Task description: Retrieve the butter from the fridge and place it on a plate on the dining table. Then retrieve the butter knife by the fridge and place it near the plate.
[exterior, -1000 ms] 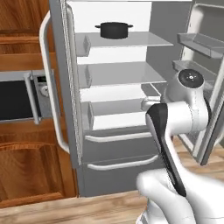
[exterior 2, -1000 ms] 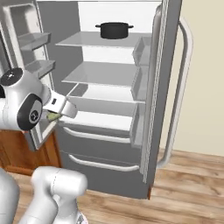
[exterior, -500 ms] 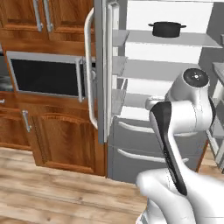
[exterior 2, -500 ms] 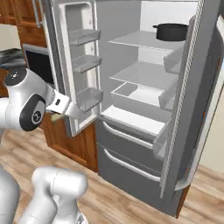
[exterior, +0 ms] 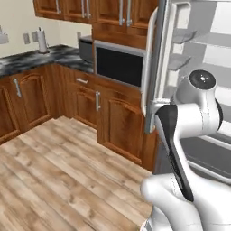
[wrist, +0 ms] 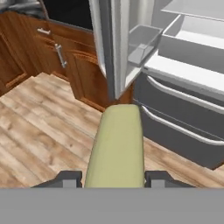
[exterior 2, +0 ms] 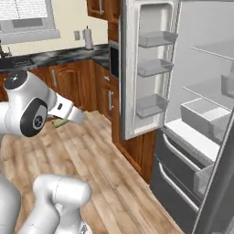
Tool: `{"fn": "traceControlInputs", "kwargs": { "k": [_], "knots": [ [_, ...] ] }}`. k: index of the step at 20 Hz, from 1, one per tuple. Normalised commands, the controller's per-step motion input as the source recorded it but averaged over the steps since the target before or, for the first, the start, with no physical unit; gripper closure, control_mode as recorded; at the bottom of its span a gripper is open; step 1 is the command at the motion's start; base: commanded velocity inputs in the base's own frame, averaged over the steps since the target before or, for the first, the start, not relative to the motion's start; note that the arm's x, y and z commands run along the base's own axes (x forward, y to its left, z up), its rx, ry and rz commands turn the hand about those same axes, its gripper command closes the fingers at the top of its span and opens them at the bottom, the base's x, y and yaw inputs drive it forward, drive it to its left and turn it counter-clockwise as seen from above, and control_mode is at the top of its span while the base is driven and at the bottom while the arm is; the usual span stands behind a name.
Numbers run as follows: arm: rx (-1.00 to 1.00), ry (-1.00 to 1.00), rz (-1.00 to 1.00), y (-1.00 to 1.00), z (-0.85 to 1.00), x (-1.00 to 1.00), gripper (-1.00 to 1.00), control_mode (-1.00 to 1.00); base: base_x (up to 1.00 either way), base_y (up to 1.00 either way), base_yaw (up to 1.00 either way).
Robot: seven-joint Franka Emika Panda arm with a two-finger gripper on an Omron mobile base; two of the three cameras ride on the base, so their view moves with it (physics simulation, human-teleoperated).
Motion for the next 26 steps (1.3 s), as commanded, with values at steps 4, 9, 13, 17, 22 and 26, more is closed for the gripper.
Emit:
{"fn": "traceControlInputs", "kwargs": {
  "k": [4, 9, 13, 17, 22, 26],
  "knots": [
    [0.00, 0.00, 0.00, 0.00, 0.00, 0.00, 1.00, 1.00, -0.27, -0.04, 0.68],
    [0.00, 0.00, 0.00, 0.00, 0.00, 0.00, 1.00, 1.00, -0.19, -0.04, 0.68],
    [0.00, 0.00, 0.00, 0.00, 0.00, 0.00, 1.00, 1.00, -0.10, 0.00, 0.71],
    [0.00, 0.00, 0.00, 0.00, 0.00, 0.00, 1.00, 1.00, 0.04, 0.00, 0.71],
    [0.00, 0.00, 0.00, 0.00, 0.00, 0.00, 1.00, 1.00, 0.83, 0.00, 0.58],
    [0.00, 0.00, 0.00, 0.00, 0.00, 0.00, 1.00, 1.00, 1.00, 0.00, 0.46]
  ]
}}
